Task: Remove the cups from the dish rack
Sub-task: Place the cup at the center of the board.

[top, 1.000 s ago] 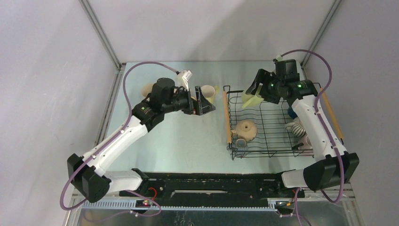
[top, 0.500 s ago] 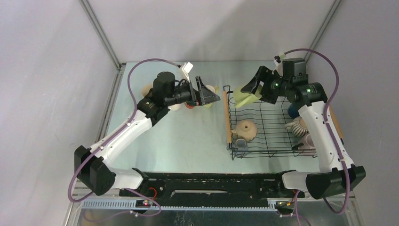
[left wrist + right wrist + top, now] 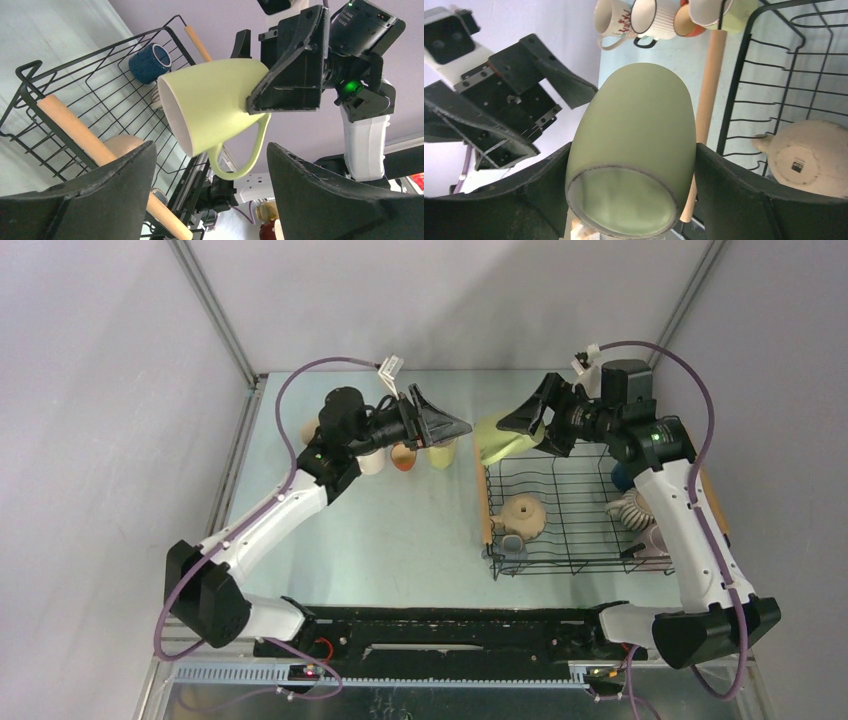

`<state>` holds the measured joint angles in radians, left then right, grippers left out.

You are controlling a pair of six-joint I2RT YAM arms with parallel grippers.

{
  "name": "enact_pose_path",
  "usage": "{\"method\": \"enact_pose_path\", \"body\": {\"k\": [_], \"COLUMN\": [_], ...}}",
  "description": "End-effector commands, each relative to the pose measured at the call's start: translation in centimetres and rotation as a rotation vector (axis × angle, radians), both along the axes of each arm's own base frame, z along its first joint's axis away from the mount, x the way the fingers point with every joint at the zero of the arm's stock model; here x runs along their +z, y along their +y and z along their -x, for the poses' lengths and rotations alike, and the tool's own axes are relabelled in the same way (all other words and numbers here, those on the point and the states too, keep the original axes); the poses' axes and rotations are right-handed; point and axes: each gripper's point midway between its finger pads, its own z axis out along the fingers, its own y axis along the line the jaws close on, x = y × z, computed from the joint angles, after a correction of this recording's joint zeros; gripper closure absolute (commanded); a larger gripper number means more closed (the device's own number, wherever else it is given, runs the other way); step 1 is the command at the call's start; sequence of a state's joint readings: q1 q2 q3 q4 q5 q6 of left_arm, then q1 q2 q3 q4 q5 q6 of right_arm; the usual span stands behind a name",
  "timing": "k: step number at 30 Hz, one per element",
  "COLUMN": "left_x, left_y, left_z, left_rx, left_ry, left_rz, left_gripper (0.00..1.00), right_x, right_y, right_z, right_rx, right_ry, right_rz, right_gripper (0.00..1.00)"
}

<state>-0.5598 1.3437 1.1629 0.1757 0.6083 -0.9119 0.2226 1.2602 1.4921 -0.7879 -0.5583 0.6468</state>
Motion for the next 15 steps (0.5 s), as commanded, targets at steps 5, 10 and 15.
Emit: {"method": "enact_pose_path", "body": {"k": [5, 10, 15], "left_x": [-0.2, 0.3, 1.1], "left_y": [-0.1, -0.3, -0.4], "left_z": [-0.1, 0.3, 1.2], "left_rx": [-0.03, -0.061, -0.11], "left_ry": [0.023, 0.038, 0.07], "left_rz": [0.069, 0.106, 0.154], "left_gripper": [0.15, 0.19, 0.22], "right_x": [4.2, 4.2, 4.6], "right_y": [2.1, 2.7, 3.3], "right_z": [0.8, 0.7, 0.7], "right_rx": [0.083, 0.103, 0.134], "right_ry": [-0.115, -0.113, -0.116], "right_rz": [-0.117, -0.137, -0.172], "right_gripper": [0.72, 0.72, 0.72]}}
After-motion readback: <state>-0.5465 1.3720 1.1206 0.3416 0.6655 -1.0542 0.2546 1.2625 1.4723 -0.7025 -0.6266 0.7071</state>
